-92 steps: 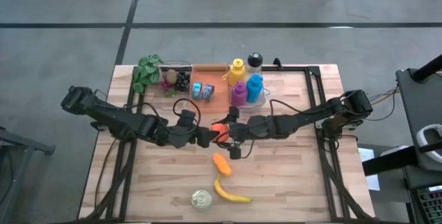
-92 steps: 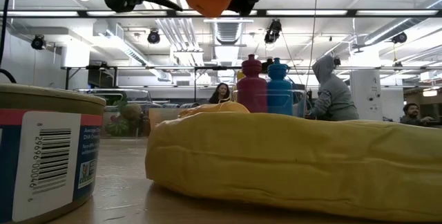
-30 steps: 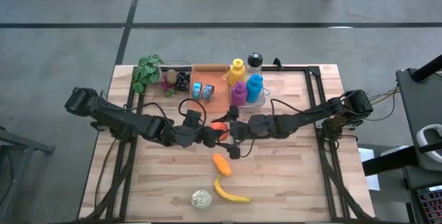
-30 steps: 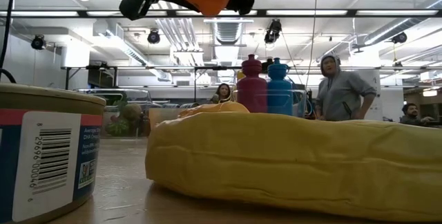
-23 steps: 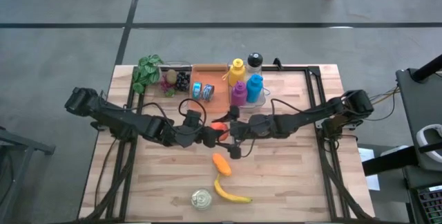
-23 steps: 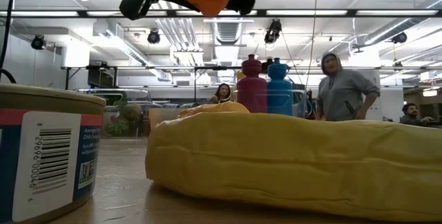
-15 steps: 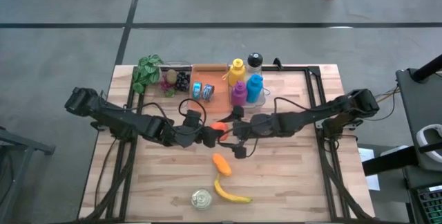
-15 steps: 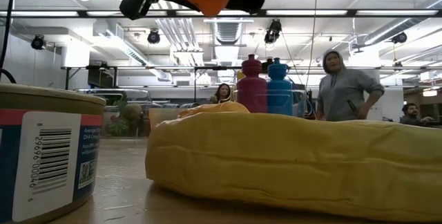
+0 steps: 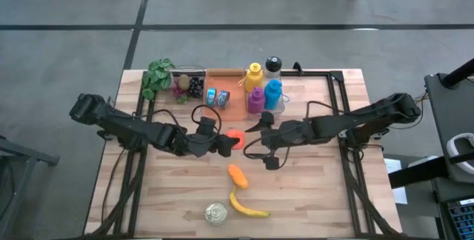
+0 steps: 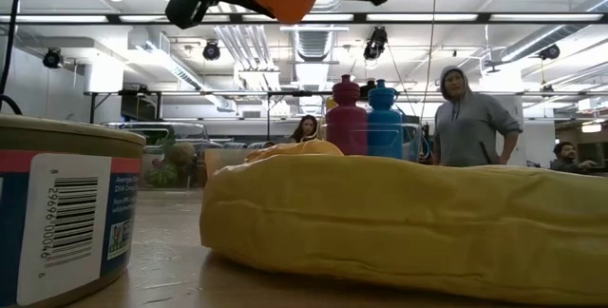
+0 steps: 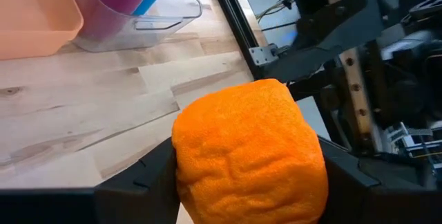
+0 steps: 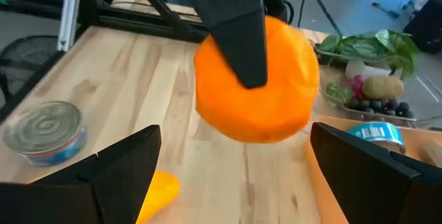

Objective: Pick & Place Food Item
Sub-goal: Put the orange into the left transparent bin

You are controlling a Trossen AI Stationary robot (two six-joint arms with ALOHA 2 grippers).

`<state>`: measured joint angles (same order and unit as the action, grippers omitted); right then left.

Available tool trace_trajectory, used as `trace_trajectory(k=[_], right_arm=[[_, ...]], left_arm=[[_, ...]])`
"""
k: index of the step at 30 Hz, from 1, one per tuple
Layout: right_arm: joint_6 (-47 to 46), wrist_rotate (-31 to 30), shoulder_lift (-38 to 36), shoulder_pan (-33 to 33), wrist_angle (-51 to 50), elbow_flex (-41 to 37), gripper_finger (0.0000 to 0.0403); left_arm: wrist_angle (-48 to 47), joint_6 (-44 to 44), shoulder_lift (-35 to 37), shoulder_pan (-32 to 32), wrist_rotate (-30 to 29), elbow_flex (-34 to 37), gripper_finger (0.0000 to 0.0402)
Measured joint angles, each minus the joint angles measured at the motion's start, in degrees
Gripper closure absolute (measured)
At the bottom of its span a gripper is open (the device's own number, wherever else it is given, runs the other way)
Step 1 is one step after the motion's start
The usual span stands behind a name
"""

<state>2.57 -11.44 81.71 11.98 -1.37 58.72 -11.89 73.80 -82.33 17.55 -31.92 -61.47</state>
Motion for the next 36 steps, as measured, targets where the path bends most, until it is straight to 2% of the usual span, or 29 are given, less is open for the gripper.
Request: trace_trajectory(k=[5, 10, 20, 31, 36], right_arm=[[-3.1, 0.4, -4.0, 0.6, -5.4, 0.0, 0.0033], [-5.8, 3.9, -8.1, 0.6, -9.6, 0.0, 0.0033], [-8.2, 4.6, -13.1, 0.6, -16.9, 0.0, 0.0033], [-7.0, 4.4, -13.5, 0.5, -19.0, 0.0, 0.0033], [-6.6, 4.4, -13.6, 0.5, -19.0, 0.0, 0.0033]], left_arm=[[-0.6, 0.0, 0.4, -0.4, 0.0, 0.0, 0.0165], [-1.7, -0.1, 2.1, -1.1, -0.2, 0.0, 0.0165], [-8.9, 0.6, 8.3, -1.8, -4.0, 0.0, 0.0165], [-24.9, 8.0, 16.0, -1.9, -12.8, 0.0, 0.0165], [-35.4, 14.2, 17.6, -3.0, -14.0, 0.0, 0.0165]])
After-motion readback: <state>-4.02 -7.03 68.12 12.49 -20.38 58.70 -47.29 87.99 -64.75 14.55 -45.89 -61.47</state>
